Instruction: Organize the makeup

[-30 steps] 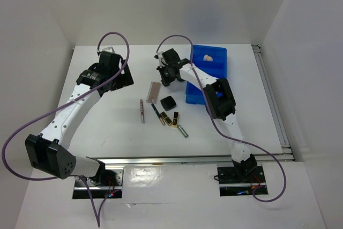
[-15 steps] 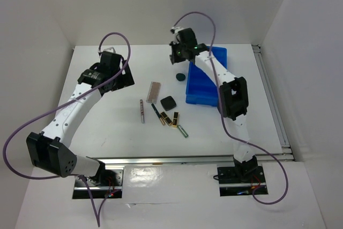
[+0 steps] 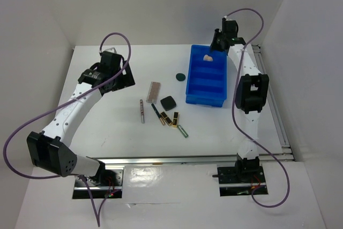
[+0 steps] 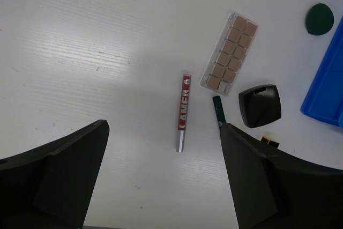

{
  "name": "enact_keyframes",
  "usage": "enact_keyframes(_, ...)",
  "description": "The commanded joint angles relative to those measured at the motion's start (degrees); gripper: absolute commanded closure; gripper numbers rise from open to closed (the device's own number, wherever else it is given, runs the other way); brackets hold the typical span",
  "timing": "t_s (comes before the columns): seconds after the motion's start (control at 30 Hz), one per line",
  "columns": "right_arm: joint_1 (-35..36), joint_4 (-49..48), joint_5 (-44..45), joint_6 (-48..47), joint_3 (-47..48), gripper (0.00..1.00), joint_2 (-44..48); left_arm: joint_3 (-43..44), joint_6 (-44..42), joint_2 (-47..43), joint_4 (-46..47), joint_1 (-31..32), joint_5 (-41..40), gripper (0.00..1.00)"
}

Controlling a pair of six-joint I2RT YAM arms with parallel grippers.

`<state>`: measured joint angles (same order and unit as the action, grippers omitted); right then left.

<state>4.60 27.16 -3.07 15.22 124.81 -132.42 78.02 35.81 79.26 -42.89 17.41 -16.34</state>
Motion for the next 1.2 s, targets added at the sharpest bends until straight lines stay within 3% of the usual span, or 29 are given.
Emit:
enact_keyframes(0.0,0.8,-1.0,0.3,1.2,3.9,0.65,-1.2,1.9,-0.7,0.5,-0.2,0.2,0.5,0.01)
enact_keyframes(0.03,0.8,-1.1,0.3,1.2,3.9,0.51,-1.2,1.9,-0.7,0.5,-0.2,0.2,0.5,0.01)
enact_keyframes(0.07,0.8,-1.1,-0.3,1.2,3.9,0.43,-1.2,1.9,-0.7,0.5,-0.2,0.2,0.5,0.01)
enact_keyframes(0.13,0.8,-1.6,-1.4,1.2,2.9,0.42,0.6,1.9,-0.7,0.5,-0.2,0.2,0.5,0.01)
enact_keyframes(0.2,1.5,-2.8,-0.6,0.6,-0.2,0.5,2.3,1.9,-0.7,0.5,-0.2,0.2,0.5,0.01)
enact_keyframes(0.37,7.1,-6.2,-0.1,-3.8,-8.4,0.89,9.8,1.9,-0.7,0.5,-0.2,0.2,0.5,0.01)
enact_keyframes(0.43,11.6,-4.8,1.0,-8.5,-7.7,0.89,9.2,1.9,-0.7,0.5,-0.2,0.2,0.0,0.01)
enact_keyframes(0.47,13.2,-3.2,1.7,-9.8,-6.3,0.83,8.2,1.9,-0.7,0.5,-0.2,0.2,0.0,0.01)
enact_keyframes(0.5,16.0,-1.3,1.7,-12.2,-4.5,0.7,6.8,1.9,-0.7,0.5,-0.2,0.2,-0.6,0.01)
enact_keyframes(0.53,17.4,2.3,3.4,-13.1,-0.9,0.67,5.3,1.9,-0.7,0.5,-0.7,0.2,-0.6,0.01)
enact_keyframes(0.73,24.3,4.2,5.2,-15.1,0.6,0.66,-0.8,0.6,-0.2,-1.2,-0.7,0.2,-1.7,0.01)
enact_keyframes(0.93,25.0,6.9,8.3,-15.1,3.4,0.49,-5.6,0.1,-0.2,-1.8,-1.2,0.2,-1.7,0.01)
enact_keyframes(1.03,25.0,6.9,11.1,-15.1,2.7,0.48,-6.9,-0.4,-0.2,-1.8,-1.2,0.2,-1.7,0.01)
enact_keyframes(1.17,25.0,6.9,15.1,-15.1,1.6,0.39,-8.0,-0.4,-0.2,-1.8,-1.2,0.2,-1.7,0.01)
